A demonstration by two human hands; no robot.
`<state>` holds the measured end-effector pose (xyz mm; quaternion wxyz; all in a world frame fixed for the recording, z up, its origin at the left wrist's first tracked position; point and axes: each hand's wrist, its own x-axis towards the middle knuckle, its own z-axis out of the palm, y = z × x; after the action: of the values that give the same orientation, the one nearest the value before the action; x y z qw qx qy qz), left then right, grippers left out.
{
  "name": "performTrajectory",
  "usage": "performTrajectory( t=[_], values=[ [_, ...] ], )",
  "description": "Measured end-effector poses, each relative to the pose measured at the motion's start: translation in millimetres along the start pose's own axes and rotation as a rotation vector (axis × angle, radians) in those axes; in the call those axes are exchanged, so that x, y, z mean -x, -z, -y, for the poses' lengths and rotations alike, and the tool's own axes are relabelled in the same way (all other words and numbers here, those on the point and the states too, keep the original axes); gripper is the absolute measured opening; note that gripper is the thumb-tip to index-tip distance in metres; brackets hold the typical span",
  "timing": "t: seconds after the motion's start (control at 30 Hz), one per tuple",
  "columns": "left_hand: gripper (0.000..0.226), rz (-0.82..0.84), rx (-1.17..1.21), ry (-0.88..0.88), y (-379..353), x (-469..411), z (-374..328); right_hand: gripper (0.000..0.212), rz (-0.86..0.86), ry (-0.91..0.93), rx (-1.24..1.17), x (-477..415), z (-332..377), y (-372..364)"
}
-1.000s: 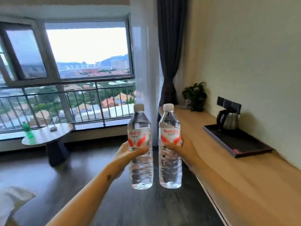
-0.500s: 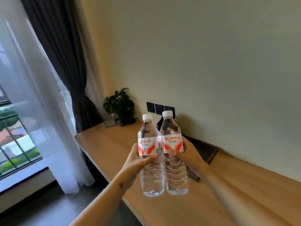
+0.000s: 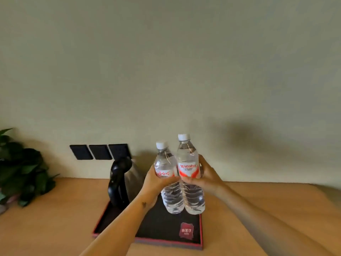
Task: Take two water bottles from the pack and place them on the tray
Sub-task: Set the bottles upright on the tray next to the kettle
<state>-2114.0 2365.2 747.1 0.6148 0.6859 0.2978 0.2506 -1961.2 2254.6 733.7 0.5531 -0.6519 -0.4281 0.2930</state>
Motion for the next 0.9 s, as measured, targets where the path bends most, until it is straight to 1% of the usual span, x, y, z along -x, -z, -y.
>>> performTrajectory(
  t=[0.07,0.13,0.3,0.4,0.43,0.5,0.57,0.63,0.77,0.9],
  values=[
    [0.059,0.055,-0.051,0.002,0,-34,14,0.073,-0.052,-0.058,0.043,-17,-19,0],
    [0.051,0.088,-0.107,0.021,-2,-63,29,0.072,-0.091,-0.094,0.089,-32,-38,-2],
    [0.054,0.128,-0.194,0.12,-10,-115,65,0.076,-0.159,-0.167,0.124,-62,-79,-3],
    [0.037,0.16,-0.185,0.129,-12,-136,83,0.081,-0.182,-0.189,0.128,-76,-96,-2],
    [0.035,0.172,-0.171,0.116,-11,-140,88,0.084,-0.184,-0.191,0.125,-80,-101,-2],
    [0.046,0.198,-0.154,0.082,-7,-146,95,0.088,-0.192,-0.19,0.119,-87,-108,-1],
    [0.063,0.219,-0.164,0.052,-2,-147,100,0.086,-0.199,-0.178,0.12,-91,-111,-1],
    [0.074,0.223,-0.187,0.019,2,-145,100,0.084,-0.195,-0.159,0.133,-94,-112,-3],
    [0.08,0.175,-0.235,-0.003,11,-146,100,0.084,-0.17,-0.158,0.127,-96,-116,-12],
    [0.077,0.109,-0.241,0.0,15,-144,101,0.088,-0.13,-0.202,0.141,-96,-127,-20]
  ],
)
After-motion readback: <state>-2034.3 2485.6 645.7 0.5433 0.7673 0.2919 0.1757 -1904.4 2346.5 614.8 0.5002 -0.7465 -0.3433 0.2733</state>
